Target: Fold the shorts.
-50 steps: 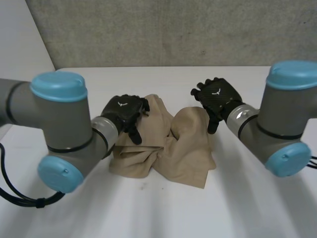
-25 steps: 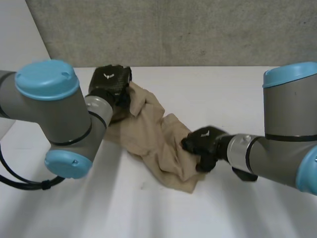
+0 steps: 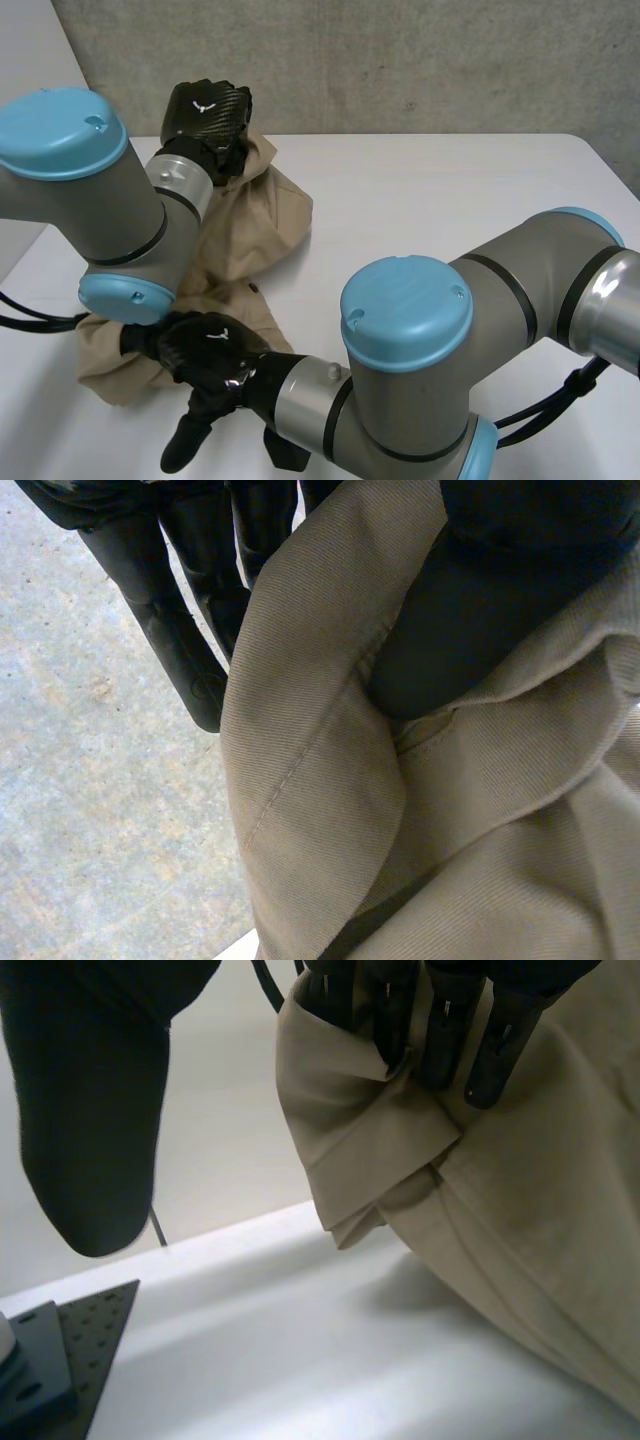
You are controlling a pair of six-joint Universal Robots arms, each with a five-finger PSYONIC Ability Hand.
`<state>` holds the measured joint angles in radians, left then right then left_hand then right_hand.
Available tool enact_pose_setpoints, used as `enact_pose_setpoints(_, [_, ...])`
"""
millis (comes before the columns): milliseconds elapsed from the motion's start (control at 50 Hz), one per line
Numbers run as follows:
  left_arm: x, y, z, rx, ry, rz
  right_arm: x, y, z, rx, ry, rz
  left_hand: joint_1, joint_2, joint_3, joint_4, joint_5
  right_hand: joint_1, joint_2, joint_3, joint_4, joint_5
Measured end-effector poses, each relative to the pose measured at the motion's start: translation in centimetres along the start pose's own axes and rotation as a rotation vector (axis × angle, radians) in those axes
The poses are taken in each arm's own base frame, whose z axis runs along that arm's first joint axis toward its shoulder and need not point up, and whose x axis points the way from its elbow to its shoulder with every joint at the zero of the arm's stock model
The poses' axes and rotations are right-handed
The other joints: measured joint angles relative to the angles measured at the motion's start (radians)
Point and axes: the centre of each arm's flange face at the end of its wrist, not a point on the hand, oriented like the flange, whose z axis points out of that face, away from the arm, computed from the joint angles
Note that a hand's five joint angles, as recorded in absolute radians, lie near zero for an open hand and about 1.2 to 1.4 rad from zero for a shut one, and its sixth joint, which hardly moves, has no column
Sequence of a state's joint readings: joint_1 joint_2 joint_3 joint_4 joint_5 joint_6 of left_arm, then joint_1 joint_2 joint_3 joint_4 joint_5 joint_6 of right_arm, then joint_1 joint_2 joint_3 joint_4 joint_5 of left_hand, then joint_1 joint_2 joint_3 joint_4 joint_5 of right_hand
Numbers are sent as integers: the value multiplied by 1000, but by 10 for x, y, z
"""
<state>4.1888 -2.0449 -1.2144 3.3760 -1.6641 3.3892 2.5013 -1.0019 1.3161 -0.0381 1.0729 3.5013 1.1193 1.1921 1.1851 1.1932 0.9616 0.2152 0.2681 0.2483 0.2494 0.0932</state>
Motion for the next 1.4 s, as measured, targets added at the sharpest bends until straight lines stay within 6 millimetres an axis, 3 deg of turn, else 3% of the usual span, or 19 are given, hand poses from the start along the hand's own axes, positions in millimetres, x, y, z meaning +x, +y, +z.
enact_pose_setpoints(80, [-2,-3,-3,-1,-2,0,10,-2,-7,-41,56,-22,0,0,2,0,0,-12,-25,-36,-14,-22])
enact_pose_setpoints(160, [-4,-10,-9,7,0,1,44,-14,-31,-124,189,-50,0,0,2,0,0,-12,-25,-36,-14,-22])
enact_pose_setpoints(260, [-5,-22,-20,21,8,0,96,-36,-76,-263,371,-133,0,2,5,4,1,-12,-25,-37,-14,-22])
enact_pose_setpoints(360, [-4,-30,-31,30,29,0,124,-51,-95,-295,469,-202,0,3,6,4,1,-12,-25,-37,-14,-22])
enact_pose_setpoints(400, [-2,-39,-43,45,59,-2,149,-66,-103,-284,569,-271,0,3,6,4,0,-12,-25,-36,-14,-22])
enact_pose_setpoints(420, [-2,-39,-43,45,59,-2,149,-66,-103,-284,569,-271,0,3,6,4,0,-12,-25,-36,-14,-22])
enact_pose_setpoints(440, [1,-46,-54,60,90,-3,166,-77,-102,-246,635,-321,0,3,7,4,0,-12,-25,-37,-14,-22])
enact_pose_setpoints(540, [8,-56,-75,80,147,-6,195,-101,-87,-78,721,-438,0,4,7,4,1,-12,-25,-37,-14,-22])
enact_pose_setpoints(620, [14,-59,-87,85,177,-8,206,-111,-78,24,735,-494,0,4,7,4,1,-12,-25,-37,-14,-22])
enact_pose_setpoints(640, [19,-61,-96,86,199,-10,216,-122,-67,147,735,-559,0,4,7,4,0,-12,-25,-37,-14,-22])
enact_pose_setpoints(740, [25,-62,-109,84,228,-12,220,-127,-50,253,673,-618,0,4,7,4,0,-12,-25,-37,-14,-22])
enact_pose_setpoints(800, [30,-61,-122,79,251,-13,212,-115,-26,281,503,-639,0,4,7,4,0,-12,-25,-37,-14,-22])
enact_pose_setpoints(860, [31,-61,-126,77,256,-13,207,-107,-18,271,428,-633,0,4,7,4,0,-12,-25,-37,-14,-22])
enact_pose_setpoints(900, [31,-60,-128,73,258,-12,202,-92,-7,236,324,-598,0,4,7,4,0,-12,-25,-37,-14,-22])
enact_pose_setpoints(1000, [30,-59,-128,71,251,-10,202,-75,0,183,260,-537,0,4,7,4,0,62,51,70,69,56])
enact_pose_setpoints(1140, [26,-64,-124,90,234,-10,202,-72,0,145,255,-494,2,4,7,4,0,170,178,202,203,165])
enact_pose_setpoints(1220, [23,-67,-124,102,223,-1,203,-78,-6,141,275,-485,2,4,7,4,0,-16,-43,-33,-18,-22])
enact_pose_setpoints(1400, [21,-67,-125,105,215,51,211,-90,-31,102,327,-451,2,4,7,4,0,-16,-45,-37,-18,-23])
